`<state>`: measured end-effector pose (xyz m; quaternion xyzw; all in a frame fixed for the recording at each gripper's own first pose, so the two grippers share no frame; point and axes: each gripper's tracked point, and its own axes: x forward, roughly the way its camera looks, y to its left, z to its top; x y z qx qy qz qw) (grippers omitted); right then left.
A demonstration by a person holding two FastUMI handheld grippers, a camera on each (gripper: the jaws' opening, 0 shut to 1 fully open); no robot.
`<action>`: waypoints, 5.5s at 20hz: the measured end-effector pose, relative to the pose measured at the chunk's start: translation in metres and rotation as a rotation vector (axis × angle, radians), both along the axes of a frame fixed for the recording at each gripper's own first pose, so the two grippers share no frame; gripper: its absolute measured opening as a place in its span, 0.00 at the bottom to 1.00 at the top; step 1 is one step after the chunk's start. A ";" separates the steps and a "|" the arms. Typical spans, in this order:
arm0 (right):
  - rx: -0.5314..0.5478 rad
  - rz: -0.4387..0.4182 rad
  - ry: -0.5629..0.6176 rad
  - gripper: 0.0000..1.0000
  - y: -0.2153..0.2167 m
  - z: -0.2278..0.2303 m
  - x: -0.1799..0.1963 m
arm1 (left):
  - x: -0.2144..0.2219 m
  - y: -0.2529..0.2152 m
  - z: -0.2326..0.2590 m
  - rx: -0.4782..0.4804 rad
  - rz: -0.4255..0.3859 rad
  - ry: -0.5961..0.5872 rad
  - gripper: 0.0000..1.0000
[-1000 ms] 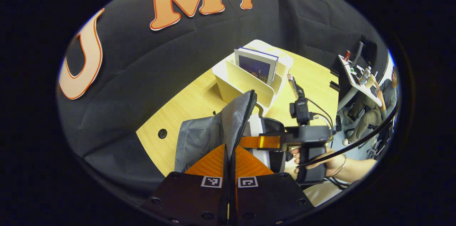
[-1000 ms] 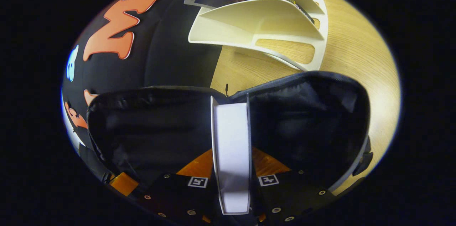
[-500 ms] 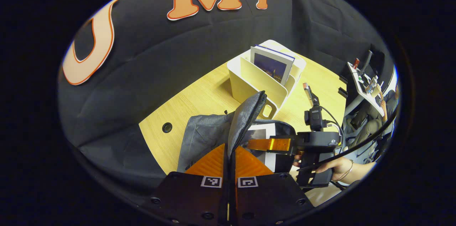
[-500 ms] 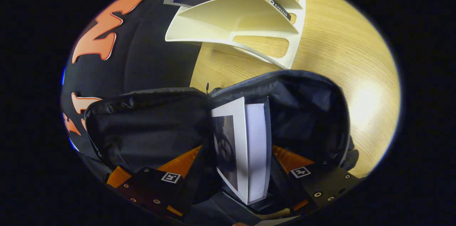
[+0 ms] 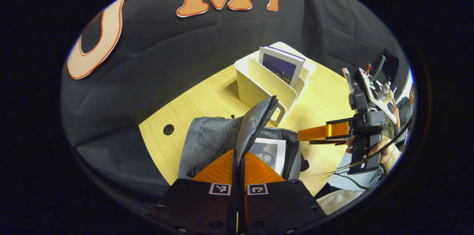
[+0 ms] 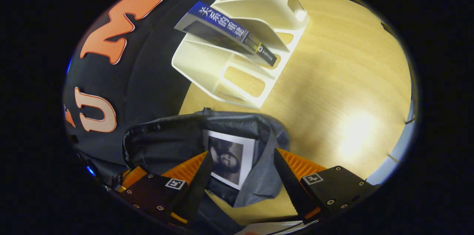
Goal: Open the schoolbag, grab two books from the bookshelf and put them into the schoolbag.
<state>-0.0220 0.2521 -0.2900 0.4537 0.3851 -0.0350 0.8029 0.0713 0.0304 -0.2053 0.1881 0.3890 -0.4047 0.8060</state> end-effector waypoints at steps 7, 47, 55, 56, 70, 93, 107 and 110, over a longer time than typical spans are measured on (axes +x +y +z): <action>-0.298 0.028 0.009 0.98 -0.097 0.047 -0.038 | 0.002 0.015 -0.007 -0.024 0.018 -0.012 0.02; -0.804 0.628 0.092 0.39 -0.127 0.103 0.241 | -0.001 0.003 -0.016 0.015 0.350 0.053 0.02; -0.867 0.471 -0.095 0.38 -0.139 0.216 0.210 | 0.009 0.007 -0.008 -0.012 0.269 0.040 0.02; -0.858 0.454 -0.126 0.38 -0.135 0.235 0.197 | 0.009 0.006 -0.006 -0.027 0.254 0.053 0.02; -0.500 0.261 -0.348 0.36 -0.082 0.282 -0.008 | 0.014 -0.004 0.020 -0.036 0.046 0.032 0.02; 0.342 -0.173 -0.315 0.35 0.063 0.037 0.087 | -0.017 -0.032 0.033 0.073 -0.114 -0.037 0.02; 0.210 -0.129 -0.055 0.71 0.097 -0.032 0.067 | -0.033 -0.030 0.020 0.040 -0.132 -0.013 0.02; 0.143 -0.100 -0.005 0.72 0.087 -0.042 0.047 | -0.038 -0.026 0.016 0.024 -0.128 -0.013 0.02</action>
